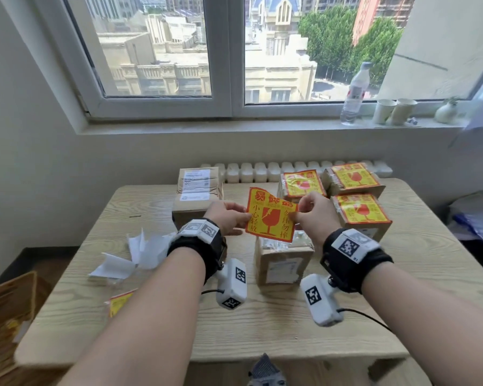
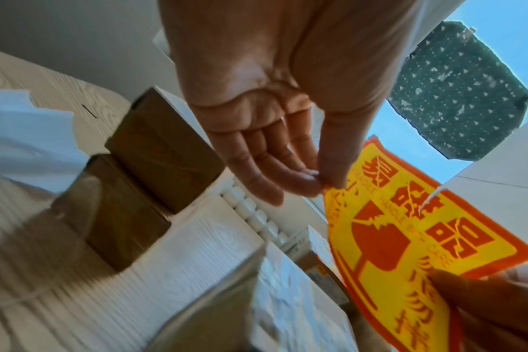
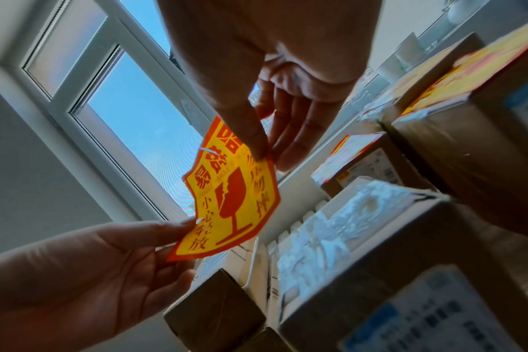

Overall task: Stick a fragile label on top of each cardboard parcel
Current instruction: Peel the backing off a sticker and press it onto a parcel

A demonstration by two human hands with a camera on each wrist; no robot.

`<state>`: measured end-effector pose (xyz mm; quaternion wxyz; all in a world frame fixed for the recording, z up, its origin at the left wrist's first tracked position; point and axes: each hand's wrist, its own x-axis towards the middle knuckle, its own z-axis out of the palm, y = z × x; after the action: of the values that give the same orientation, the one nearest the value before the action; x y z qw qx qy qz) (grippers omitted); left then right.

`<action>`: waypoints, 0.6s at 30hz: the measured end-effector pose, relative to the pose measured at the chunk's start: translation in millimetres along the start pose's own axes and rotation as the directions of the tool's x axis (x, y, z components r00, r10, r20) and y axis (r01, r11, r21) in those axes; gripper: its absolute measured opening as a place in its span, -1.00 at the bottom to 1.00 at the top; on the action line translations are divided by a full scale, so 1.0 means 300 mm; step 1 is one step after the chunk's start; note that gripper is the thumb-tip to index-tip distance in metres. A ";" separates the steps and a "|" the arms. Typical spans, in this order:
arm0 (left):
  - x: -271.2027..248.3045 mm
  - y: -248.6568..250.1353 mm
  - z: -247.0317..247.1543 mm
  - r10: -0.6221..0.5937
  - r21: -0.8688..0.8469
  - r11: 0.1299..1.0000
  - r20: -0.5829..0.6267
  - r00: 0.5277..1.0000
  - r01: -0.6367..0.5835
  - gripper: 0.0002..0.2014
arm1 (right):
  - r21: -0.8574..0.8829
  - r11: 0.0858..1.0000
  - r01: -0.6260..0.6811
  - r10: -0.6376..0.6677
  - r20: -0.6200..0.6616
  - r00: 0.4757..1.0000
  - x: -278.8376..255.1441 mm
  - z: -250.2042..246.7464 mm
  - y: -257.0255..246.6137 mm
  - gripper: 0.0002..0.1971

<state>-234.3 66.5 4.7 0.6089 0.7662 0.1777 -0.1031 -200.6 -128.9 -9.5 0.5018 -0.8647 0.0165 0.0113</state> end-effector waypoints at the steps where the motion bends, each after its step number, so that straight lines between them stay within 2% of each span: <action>1: 0.002 0.005 0.029 0.000 -0.006 1.000 -0.010 1.000 0.000 -0.79 | -0.012 1.000 0.004 -0.004 -0.017 1.000 0.003 -0.019 0.016 -0.75; 4: 0.006 0.013 0.100 -0.004 -0.026 1.000 -0.027 1.000 0.003 -0.62 | -0.035 0.999 -0.004 0.004 -0.016 1.000 0.011 -0.071 0.055 -0.78; 6: 0.012 0.009 0.130 0.019 0.005 1.000 -0.048 0.999 -0.019 -0.67 | -0.023 1.000 -0.001 0.001 -0.019 1.000 0.017 -0.096 0.080 -0.79; 9: 0.009 0.002 0.166 0.071 0.047 0.996 -0.040 0.997 -0.069 -0.86 | -0.010 1.000 -0.007 0.007 -0.015 1.000 0.019 -0.109 0.104 -0.80; 10: 0.009 -0.001 0.175 0.074 0.048 0.996 -0.036 0.997 -0.073 -0.87 | -0.001 1.000 -0.011 0.011 0.003 1.000 0.021 -0.109 0.112 -0.81; 12: 0.017 -0.012 0.187 0.060 0.046 0.997 -0.031 0.998 -0.059 -0.76 | 0.004 1.000 -0.026 0.026 0.051 0.998 0.028 -0.105 0.128 -0.80; 15: 0.036 -0.040 0.190 0.058 0.078 0.995 -0.036 0.998 -0.055 -0.62 | -0.044 0.999 -0.026 0.031 0.111 0.993 0.040 -0.091 0.151 -0.65; 18: 0.043 -0.065 0.194 0.081 0.118 0.990 -0.067 0.994 -0.073 -0.57 | -0.080 0.996 -0.026 0.039 0.168 0.985 0.051 -0.076 0.164 -0.47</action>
<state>-226.8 15.8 -31.6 0.5602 0.8097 0.1634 -0.0622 -187.2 -173.4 -41.5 0.4672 -0.8791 -0.0128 0.0936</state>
